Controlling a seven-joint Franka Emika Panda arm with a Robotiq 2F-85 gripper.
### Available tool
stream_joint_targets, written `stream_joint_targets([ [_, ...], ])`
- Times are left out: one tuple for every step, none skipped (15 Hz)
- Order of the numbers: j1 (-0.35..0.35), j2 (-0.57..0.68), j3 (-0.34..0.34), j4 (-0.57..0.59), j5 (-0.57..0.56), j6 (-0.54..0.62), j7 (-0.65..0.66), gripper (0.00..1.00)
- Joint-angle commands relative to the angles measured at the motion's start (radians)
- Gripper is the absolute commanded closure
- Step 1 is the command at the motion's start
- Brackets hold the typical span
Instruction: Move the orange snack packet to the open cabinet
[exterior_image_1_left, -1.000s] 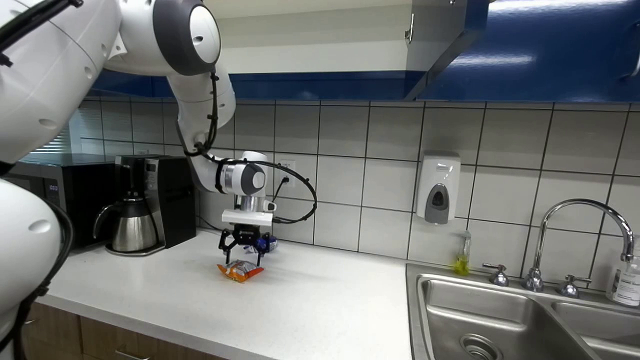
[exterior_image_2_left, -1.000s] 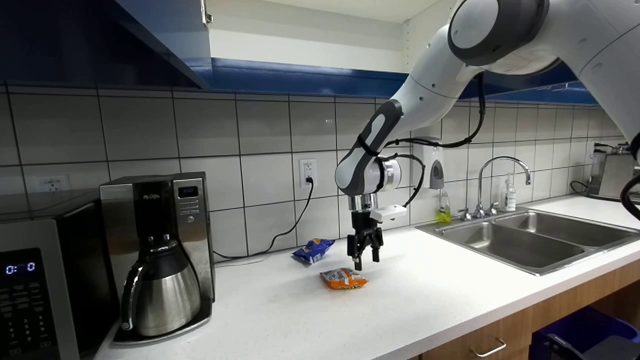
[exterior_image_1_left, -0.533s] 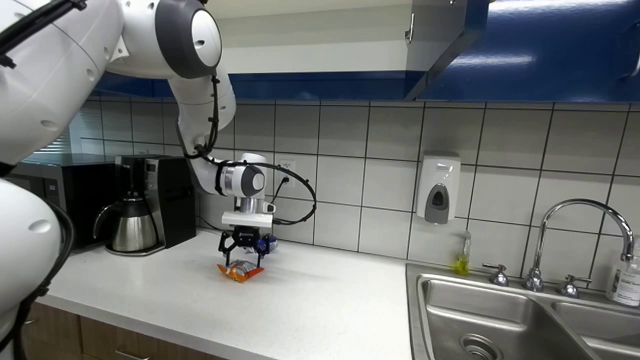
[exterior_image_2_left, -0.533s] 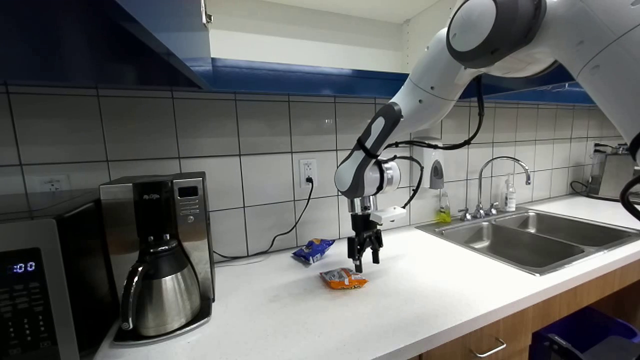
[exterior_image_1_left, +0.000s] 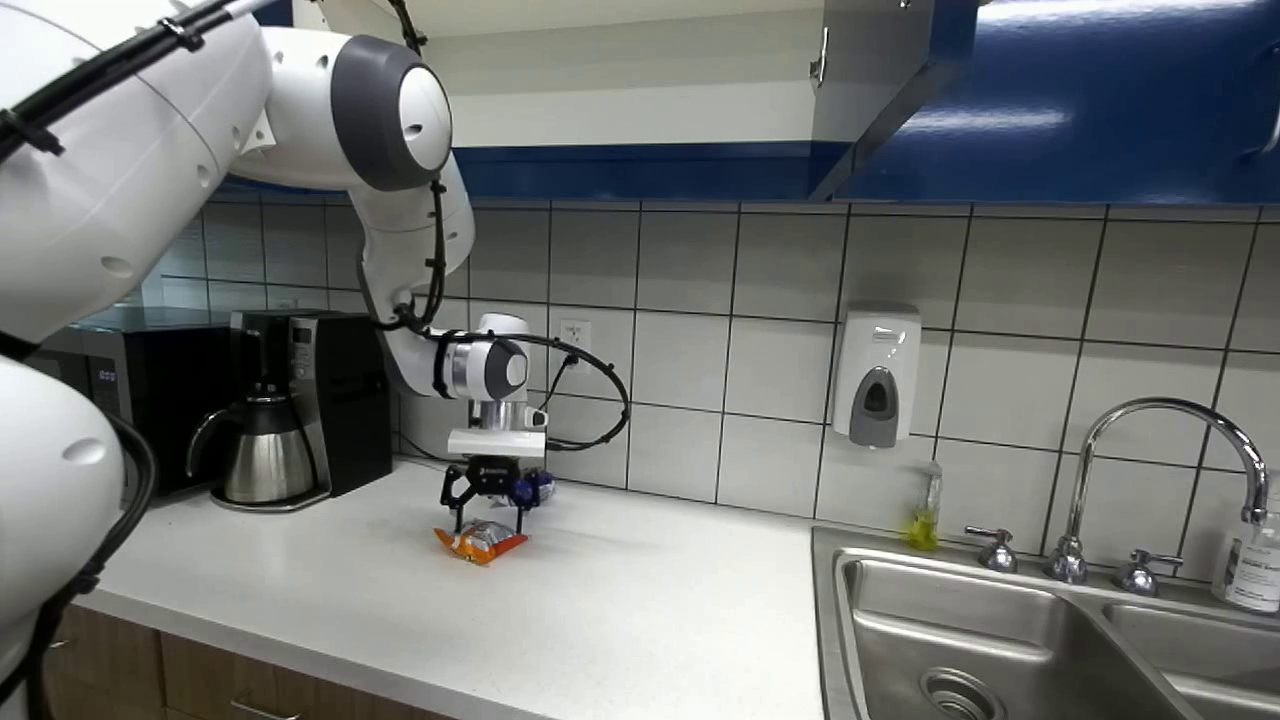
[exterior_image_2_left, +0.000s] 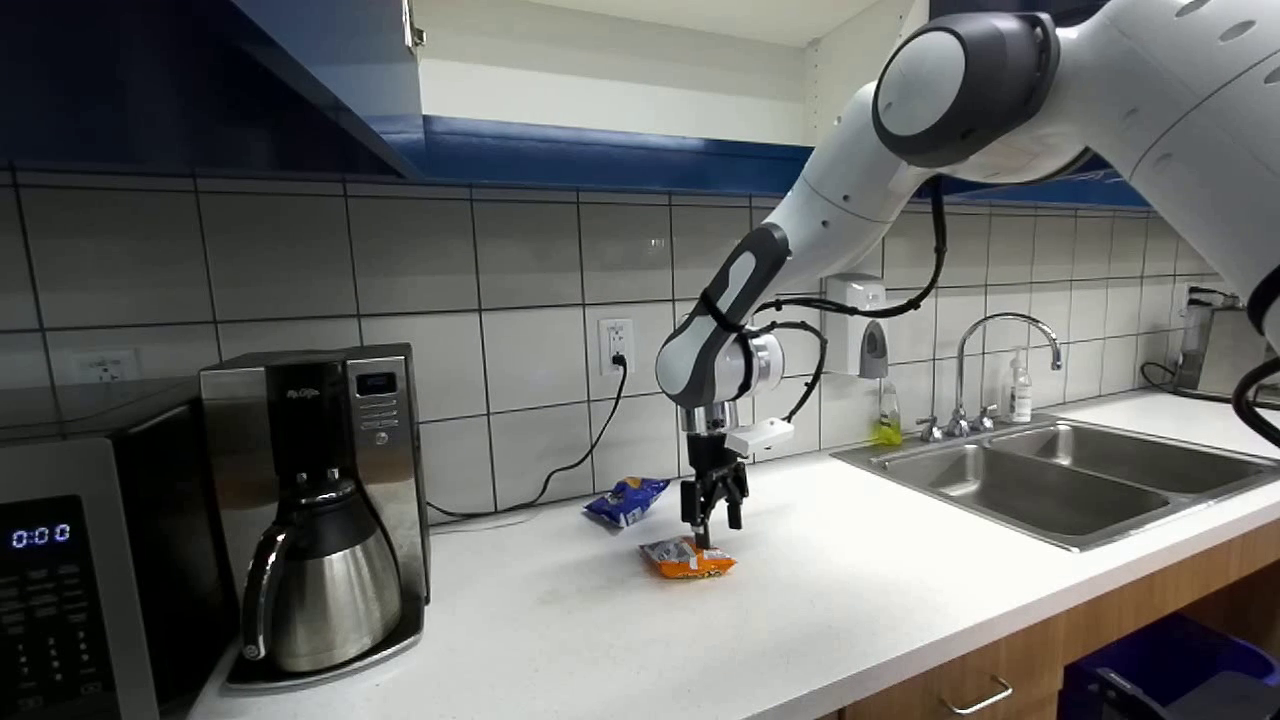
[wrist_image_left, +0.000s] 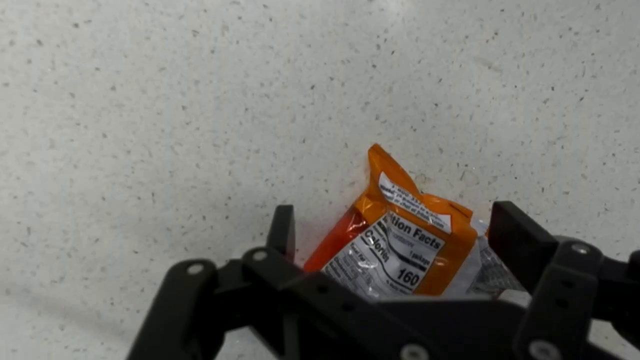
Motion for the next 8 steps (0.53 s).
stream_joint_targets([
  [-0.006, 0.058, 0.022, 0.078, 0.001, 0.008, 0.034, 0.0],
  [-0.004, 0.068, 0.02, 0.09, 0.0, 0.009, 0.044, 0.0],
  [-0.004, 0.075, 0.022, 0.1, 0.003, 0.007, 0.051, 0.0],
  [-0.005, 0.084, 0.024, 0.112, 0.004, 0.0, 0.055, 0.0],
  [-0.003, 0.091, 0.023, 0.122, 0.003, -0.006, 0.061, 0.0],
  [-0.001, 0.098, 0.021, 0.132, 0.001, -0.009, 0.071, 0.0],
  [-0.002, 0.104, 0.022, 0.14, 0.003, -0.011, 0.076, 0.07],
  [-0.002, 0.109, 0.023, 0.146, 0.002, -0.012, 0.077, 0.26],
])
